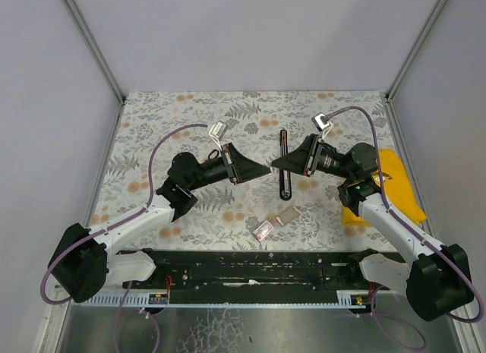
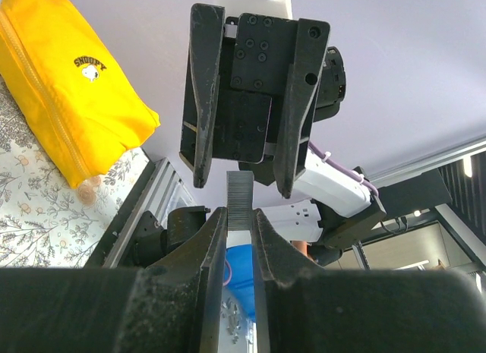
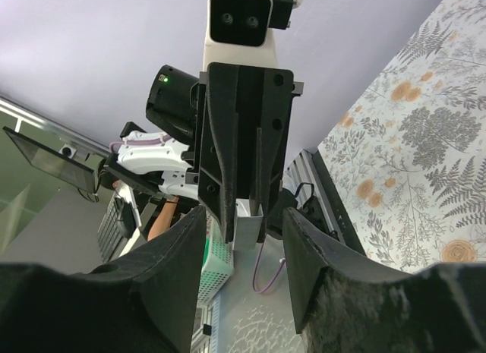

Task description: Load the staples into the stapler

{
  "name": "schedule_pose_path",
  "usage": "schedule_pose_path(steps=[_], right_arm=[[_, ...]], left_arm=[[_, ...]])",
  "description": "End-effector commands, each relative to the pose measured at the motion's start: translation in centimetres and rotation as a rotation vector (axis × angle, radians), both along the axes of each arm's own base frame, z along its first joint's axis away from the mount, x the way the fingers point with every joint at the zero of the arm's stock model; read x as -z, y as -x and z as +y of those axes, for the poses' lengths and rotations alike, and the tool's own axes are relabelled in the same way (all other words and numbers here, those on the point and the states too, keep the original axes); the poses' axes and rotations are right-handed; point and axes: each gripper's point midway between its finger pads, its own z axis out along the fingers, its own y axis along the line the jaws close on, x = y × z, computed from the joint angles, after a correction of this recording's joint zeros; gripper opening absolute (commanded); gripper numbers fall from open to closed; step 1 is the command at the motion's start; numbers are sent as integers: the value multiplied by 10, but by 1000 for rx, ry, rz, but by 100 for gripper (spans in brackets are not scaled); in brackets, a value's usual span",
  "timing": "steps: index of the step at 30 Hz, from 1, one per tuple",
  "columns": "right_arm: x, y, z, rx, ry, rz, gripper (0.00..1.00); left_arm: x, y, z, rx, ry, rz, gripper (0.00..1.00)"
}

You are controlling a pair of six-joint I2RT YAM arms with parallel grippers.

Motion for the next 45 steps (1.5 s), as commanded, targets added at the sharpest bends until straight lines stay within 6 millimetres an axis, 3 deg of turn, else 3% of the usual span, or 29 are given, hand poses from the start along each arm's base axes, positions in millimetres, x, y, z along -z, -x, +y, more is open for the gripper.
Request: schedule_pose_path(steps=[1, 31, 33, 36, 38, 42, 45], right_arm=[[-24, 12, 6, -49, -45, -96, 51], [-28, 11, 9, -19, -97, -85, 18], [-27, 10, 9, -12, -93, -84, 18], [-17, 4, 10, 13, -39, -66, 18], [-2, -4, 11, 49, 47, -73, 18], [38, -32, 0, 192, 313, -34, 18], [68, -51, -16, 283, 509, 6, 18]], left_arm=[[-22, 6, 5, 11, 57, -69, 13], [-26, 12, 8, 25, 66, -78, 13], [-24, 12, 8, 21, 57, -77, 21], [-15, 4, 13, -18, 21, -64, 51], [-11, -3, 21, -47, -5, -64, 63], [3, -24, 50, -108, -148, -73, 72], [16, -52, 83, -193, -360, -129, 76]])
